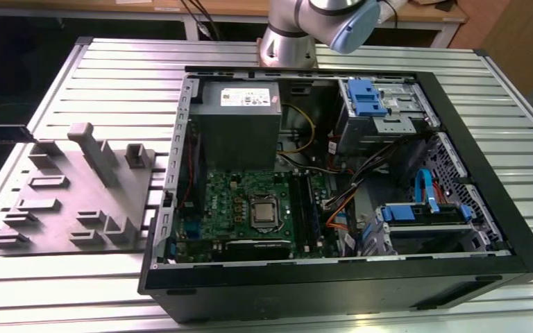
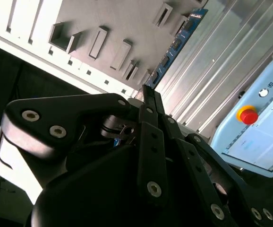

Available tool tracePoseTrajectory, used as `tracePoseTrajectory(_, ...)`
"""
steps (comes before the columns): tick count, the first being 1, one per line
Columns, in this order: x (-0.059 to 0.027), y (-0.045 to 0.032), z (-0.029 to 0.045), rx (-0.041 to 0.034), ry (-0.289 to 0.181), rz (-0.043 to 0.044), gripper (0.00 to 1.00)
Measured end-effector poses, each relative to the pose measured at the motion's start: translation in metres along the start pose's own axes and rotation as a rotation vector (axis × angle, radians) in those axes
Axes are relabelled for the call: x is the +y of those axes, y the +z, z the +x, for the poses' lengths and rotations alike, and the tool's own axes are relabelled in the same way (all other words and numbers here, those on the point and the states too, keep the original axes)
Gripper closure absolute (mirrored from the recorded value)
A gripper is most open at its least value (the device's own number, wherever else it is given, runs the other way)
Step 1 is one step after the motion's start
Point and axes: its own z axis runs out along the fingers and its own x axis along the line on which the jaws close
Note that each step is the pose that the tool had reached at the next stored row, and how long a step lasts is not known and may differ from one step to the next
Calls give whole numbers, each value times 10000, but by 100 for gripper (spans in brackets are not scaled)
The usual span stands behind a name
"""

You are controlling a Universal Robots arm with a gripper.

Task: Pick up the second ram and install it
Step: 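Pick up the second ram and move it above second insertion slot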

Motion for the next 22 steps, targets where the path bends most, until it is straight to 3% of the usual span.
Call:
tracePoseTrajectory(5,-1,-110,-4,-1,0,2,89)
tracePoseTrajectory(14,-15,-122,-5,3,1,-2,89)
tracePoseTrajectory(22,-206,-115,-6,0,1,1,89)
